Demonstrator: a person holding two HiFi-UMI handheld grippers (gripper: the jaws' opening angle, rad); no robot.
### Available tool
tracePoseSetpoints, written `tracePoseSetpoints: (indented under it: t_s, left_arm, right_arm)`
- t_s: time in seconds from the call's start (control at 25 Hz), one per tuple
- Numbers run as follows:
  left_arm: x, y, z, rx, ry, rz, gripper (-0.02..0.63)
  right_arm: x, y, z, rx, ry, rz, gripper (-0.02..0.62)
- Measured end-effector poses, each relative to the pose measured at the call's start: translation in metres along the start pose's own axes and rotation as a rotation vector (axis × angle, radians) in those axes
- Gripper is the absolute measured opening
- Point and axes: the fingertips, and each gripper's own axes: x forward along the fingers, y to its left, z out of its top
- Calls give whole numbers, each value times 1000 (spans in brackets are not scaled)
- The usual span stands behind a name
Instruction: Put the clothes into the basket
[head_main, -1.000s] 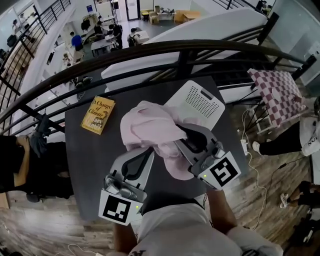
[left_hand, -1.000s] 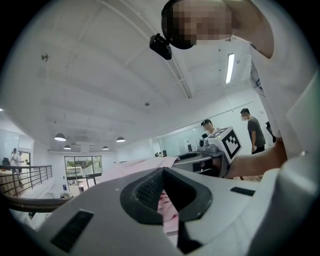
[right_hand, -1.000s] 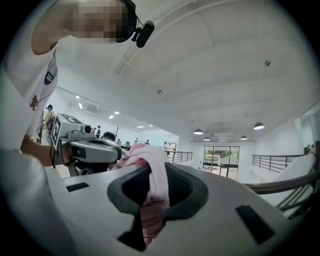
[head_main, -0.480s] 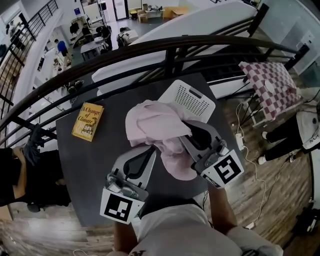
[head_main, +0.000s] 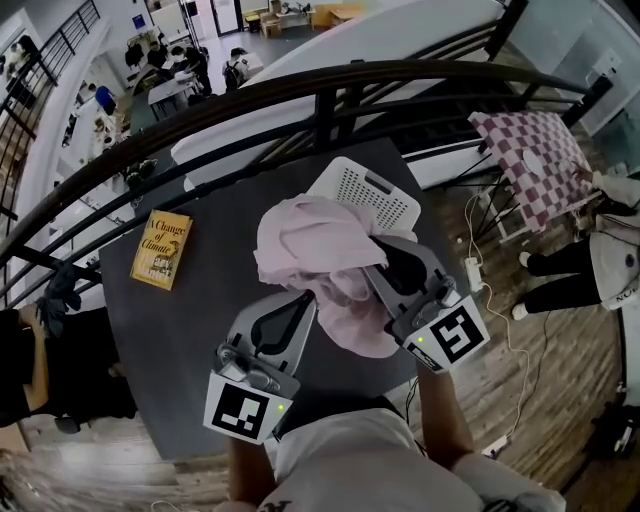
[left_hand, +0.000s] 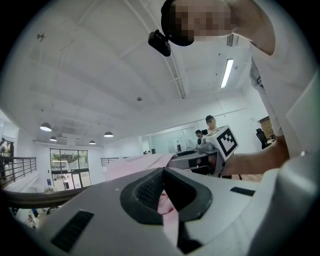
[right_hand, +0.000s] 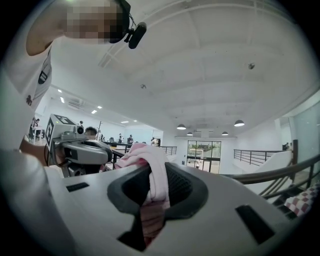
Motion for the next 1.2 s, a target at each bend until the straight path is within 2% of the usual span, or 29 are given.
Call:
tracePoseSetpoints:
  t_s: [0.8,1.2]
  left_arm:
    - [41,3,-47,-42,63,-47,3]
    - [53,3,-69,-115,82,-50,3]
  right_arm:
    - [7,-16,-89,63,174,-6,75]
    - [13,-7,-124,51,300,31,75]
